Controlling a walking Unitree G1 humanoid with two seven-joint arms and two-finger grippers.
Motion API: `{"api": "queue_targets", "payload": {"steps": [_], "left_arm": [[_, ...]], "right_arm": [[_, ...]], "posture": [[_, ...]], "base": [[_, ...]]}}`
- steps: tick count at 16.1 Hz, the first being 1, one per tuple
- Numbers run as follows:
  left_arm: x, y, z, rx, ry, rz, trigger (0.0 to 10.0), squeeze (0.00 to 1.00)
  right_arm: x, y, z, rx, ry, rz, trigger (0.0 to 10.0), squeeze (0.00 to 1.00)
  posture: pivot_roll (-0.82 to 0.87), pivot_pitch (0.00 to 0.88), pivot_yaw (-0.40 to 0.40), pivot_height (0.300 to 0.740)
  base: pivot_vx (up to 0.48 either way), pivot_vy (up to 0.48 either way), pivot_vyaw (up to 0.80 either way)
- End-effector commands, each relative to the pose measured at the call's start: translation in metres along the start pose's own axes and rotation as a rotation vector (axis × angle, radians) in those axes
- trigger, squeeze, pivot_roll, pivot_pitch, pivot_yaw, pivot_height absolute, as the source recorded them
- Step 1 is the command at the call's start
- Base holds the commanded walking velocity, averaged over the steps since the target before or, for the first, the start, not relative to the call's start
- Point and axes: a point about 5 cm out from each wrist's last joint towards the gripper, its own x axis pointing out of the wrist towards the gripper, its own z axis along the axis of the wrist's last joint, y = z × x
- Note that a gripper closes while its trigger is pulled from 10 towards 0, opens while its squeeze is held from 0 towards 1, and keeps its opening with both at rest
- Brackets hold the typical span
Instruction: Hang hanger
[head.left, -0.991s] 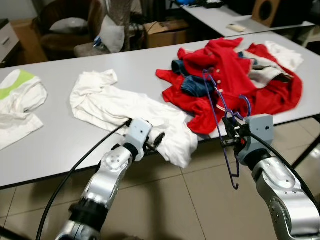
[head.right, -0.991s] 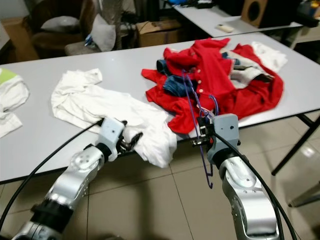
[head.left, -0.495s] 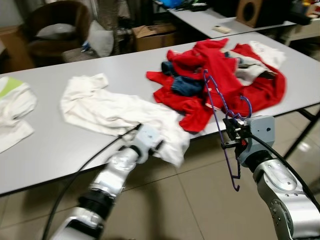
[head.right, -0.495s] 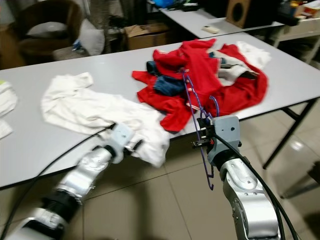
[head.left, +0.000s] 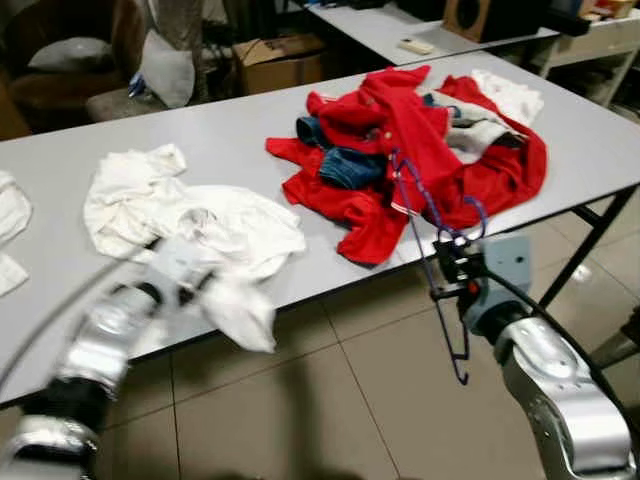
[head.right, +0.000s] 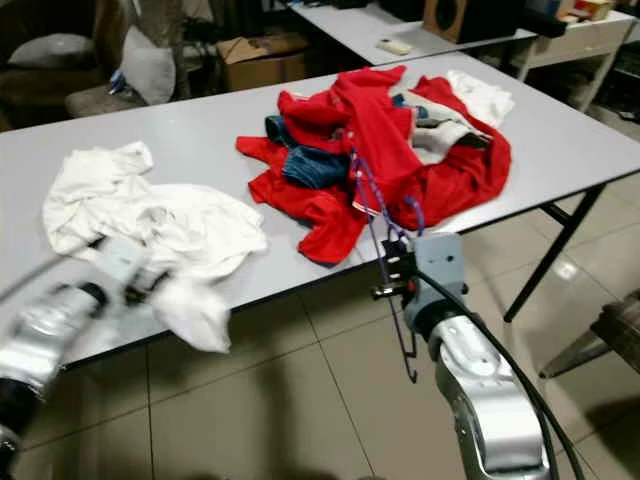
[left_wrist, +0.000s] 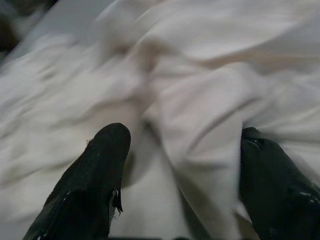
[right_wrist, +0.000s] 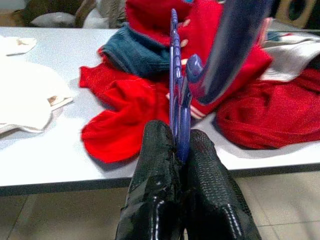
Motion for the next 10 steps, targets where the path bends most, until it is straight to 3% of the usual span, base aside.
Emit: {"api": "queue_targets", "payload": {"steps": [1,2,3,4,6,7,8,9,10], "left_arm": [[-0.004,0.013,-0.013,0.007,0.071,0.076,10.0,0.0],[-0.006,0.026,-0.008,-0.028,0.05,0.156,10.0,0.0],[-0.006,0.028,0.005,-0.084,-0.033,0.161,10.0,0.0],[-0.006,0.02,0.02,-0.143,-0.147,0.094,10.0,0.0],[-0.011,0.003,0.04,-0.18,-0.287,-0.04,10.0,0.0],[-0.015,-0.006,0.043,-0.173,-0.307,-0.1,10.0,0.0],[-0.023,-0.013,0.042,-0.218,-0.285,-0.155,10.0,0.0],[-0.031,-0.016,0.04,-0.345,-0.292,-0.153,10.0,0.0],[-0.034,-0.017,0.04,-0.361,-0.294,-0.154,10.0,0.0]], "right_arm": [[0.003,0.003,0.002,-0.009,-0.009,0.014,10.0,0.0],[0.004,0.004,0.002,-0.008,-0.009,0.015,10.0,0.0],[0.004,0.004,0.002,-0.006,-0.01,0.013,10.0,0.0],[0.005,0.003,0.002,-0.004,-0.012,0.01,10.0,0.0],[0.004,0.002,0.003,0.003,-0.019,0.001,10.0,0.0],[0.003,0.002,0.003,0.01,-0.02,-0.006,10.0,0.0],[0.001,0.002,0.003,0.021,-0.028,-0.005,10.0,0.0],[-0.001,0.004,0.004,0.033,-0.038,0.01,10.0,0.0],[-0.001,0.004,0.005,0.035,-0.041,0.015,10.0,0.0]], "posture": [[-0.15,0.0,0.043,0.74],[-0.14,0.0,0.045,0.74],[-0.14,0.0,0.047,0.74],[-0.14,0.0,0.05,0.74],[-0.14,0.0,0.063,0.74],[-0.14,0.0,0.072,0.74],[-0.13,0.0,0.083,0.74],[-0.13,0.0,0.092,0.74],[-0.13,0.0,0.092,0.74]], "base": [[0.0,0.0,0.0],[0.0,0.0,0.0],[0.0,0.0,0.0],[0.0,0.0,0.0],[0.0,0.0,0.0],[0.0,0.0,0.0],[0.0,0.0,0.0],[0.0,0.0,0.0],[0.0,0.0,0.0]]}}
